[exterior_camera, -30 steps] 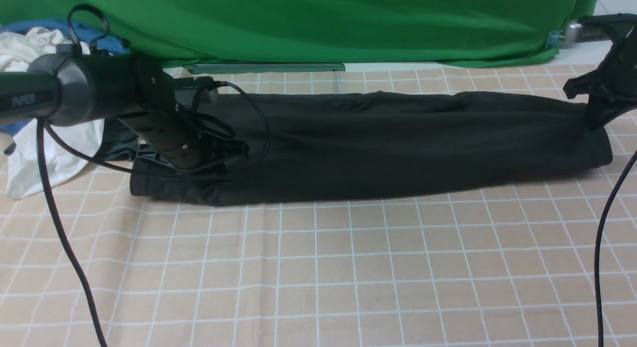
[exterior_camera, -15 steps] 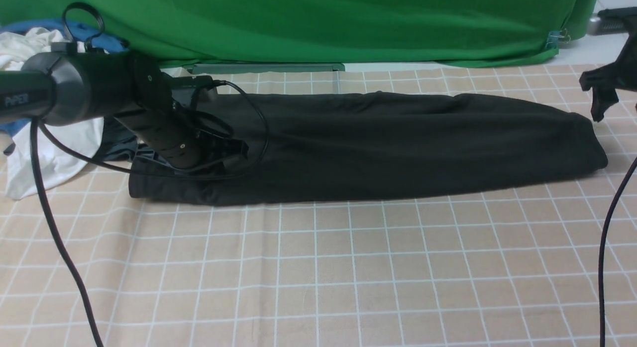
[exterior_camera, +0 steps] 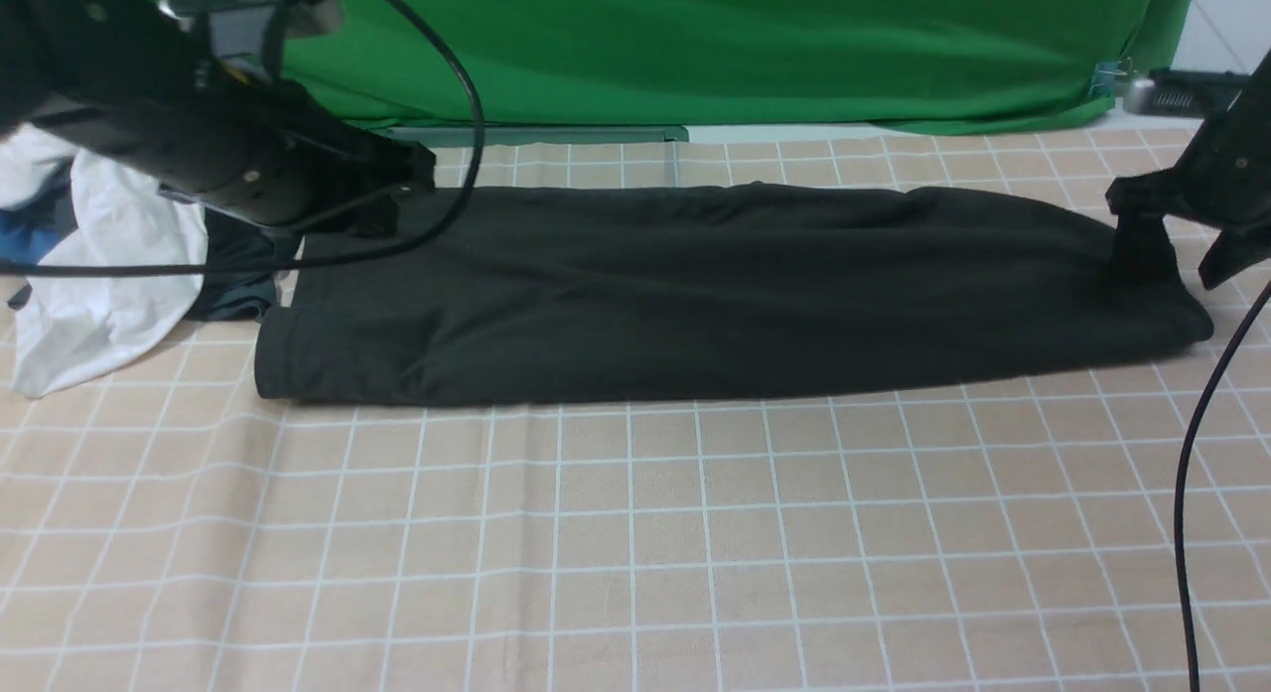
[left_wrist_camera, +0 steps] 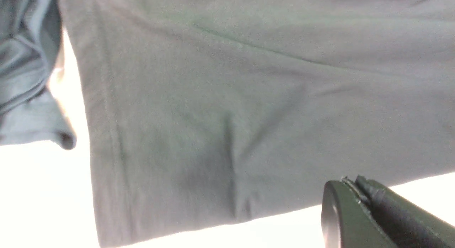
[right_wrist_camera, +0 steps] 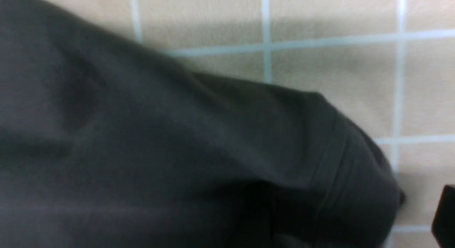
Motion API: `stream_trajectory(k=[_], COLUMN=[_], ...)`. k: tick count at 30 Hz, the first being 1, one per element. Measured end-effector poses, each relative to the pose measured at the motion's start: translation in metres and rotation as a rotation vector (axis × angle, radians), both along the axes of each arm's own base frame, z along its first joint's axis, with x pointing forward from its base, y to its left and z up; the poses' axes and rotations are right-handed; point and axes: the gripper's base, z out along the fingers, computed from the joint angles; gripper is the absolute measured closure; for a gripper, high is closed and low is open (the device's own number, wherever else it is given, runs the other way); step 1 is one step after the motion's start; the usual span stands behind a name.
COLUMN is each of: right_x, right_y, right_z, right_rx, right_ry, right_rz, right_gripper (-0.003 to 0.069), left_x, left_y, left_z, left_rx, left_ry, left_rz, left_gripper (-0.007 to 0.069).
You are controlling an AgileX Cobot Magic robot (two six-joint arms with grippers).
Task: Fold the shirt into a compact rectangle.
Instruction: 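Pull the folded dark garment lengthwise by its ends to straighten it flat on the table, then fold the right end of the dark garment over onto its left end with the right gripper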
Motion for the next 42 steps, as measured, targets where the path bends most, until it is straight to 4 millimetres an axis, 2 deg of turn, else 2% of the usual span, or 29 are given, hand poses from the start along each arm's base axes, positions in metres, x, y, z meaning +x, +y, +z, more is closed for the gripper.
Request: stream_trajectory(k=[3, 5, 7, 8, 9, 10, 11, 15, 18, 20, 21, 22, 26, 29, 32, 36, 37, 39, 40, 41, 42], right_x=[0.001, 0.002, 0.003, 0.003, 0.003, 0.003, 0.003, -0.002, -0.009, -0.017, -0.017, -0.022, -0.030, -0.032, -0.031, -0.026, -0.026, -0.027, -0.027, -0.029, -0.030], right_y=[0.002, 0.003, 0.004, 0.004, 0.005, 0.005, 0.005, -0.004, -0.016, -0.025, -0.026, -0.026, -0.015, 0.004, 0.034, 0.100, 0.110, 0.149, 0.159, 0.183, 0.194], right_z=[-0.008, -0.007, -0.007, -0.008, -0.008, -0.008, -0.006, 0.010, 0.039, 0.069, 0.072, 0.089, 0.120, 0.135, 0.147, 0.154, 0.155, 0.157, 0.157, 0.157, 0.157], right_rx=[0.021, 0.042, 0.060, 0.065, 0.072, 0.073, 0.064, -0.033, -0.118, -0.160, -0.162, -0.161, -0.080, 0.006, 0.098, 0.231, 0.242, 0.279, 0.287, 0.310, 0.320], right_ry=[0.010, 0.001, -0.006, -0.006, -0.010, -0.011, -0.011, -0.015, -0.054, -0.108, -0.112, -0.149, -0.231, -0.280, -0.318, -0.371, -0.377, -0.405, -0.413, -0.433, -0.440], right_rz=[0.012, 0.028, 0.050, 0.055, 0.068, 0.071, 0.078, 0.067, 0.042, 0.020, 0.017, 0.005, -0.008, 0.007, 0.051, 0.150, 0.163, 0.214, 0.232, 0.269, 0.284], right_gripper=[0.0060, 0.0140, 0.0255, 0.0287, 0.0436, 0.0508, 0.0538, 0.0534, 0.0535, 0.0535, 0.0535, 0.0535, 0.0535, 0.0535, 0.0535, 0.0535, 0.0535, 0.0535, 0.0535, 0.0535, 0.0535], left_x=[-0.018, -0.028, -0.036, -0.037, -0.041, -0.043, -0.045, -0.053, -0.057, -0.059, -0.060, -0.060, -0.060, -0.061, -0.061, -0.061, -0.061, -0.061, -0.061, -0.061, -0.061], left_y=[0.003, 0.005, 0.006, 0.006, 0.007, 0.007, 0.008, 0.009, 0.010, 0.010, 0.010, 0.010, 0.010, 0.010, 0.010, 0.010, 0.010, 0.010, 0.009, 0.009, 0.009], left_z=[0.011, 0.015, 0.020, 0.022, 0.026, 0.029, 0.032, 0.041, 0.045, 0.048, 0.047, 0.048, 0.048, 0.048, 0.048, 0.048, 0.048, 0.047, 0.047, 0.047, 0.047], left_rx=[-0.007, -0.009, -0.012, -0.013, -0.015, -0.017, -0.019, -0.019, -0.019, -0.025, -0.026, -0.030, -0.033, -0.034, -0.033, -0.037, -0.038, -0.041, -0.042, -0.045, -0.045], left_ry=[-0.028, -0.040, -0.054, -0.059, -0.074, -0.083, -0.094, -0.117, -0.127, -0.131, -0.129, -0.129, -0.123, -0.121, -0.121, -0.119, -0.119, -0.116, -0.115, -0.114, -0.114], left_rz=[0.002, 0.001, 0.001, 0.001, 0.001, 0.001, 0.001, -0.002, -0.004, 0.000, 0.002, 0.006, 0.009, 0.010, 0.009, 0.011, 0.011, 0.011, 0.011, 0.011, 0.011], left_gripper=[0.0606, 0.0606, 0.0606, 0.0606, 0.0606, 0.0606, 0.0606, 0.0606, 0.0606, 0.0606, 0.0606, 0.0606, 0.0606, 0.0606, 0.0606, 0.0606, 0.0606, 0.0606, 0.0606, 0.0606, 0.0606])
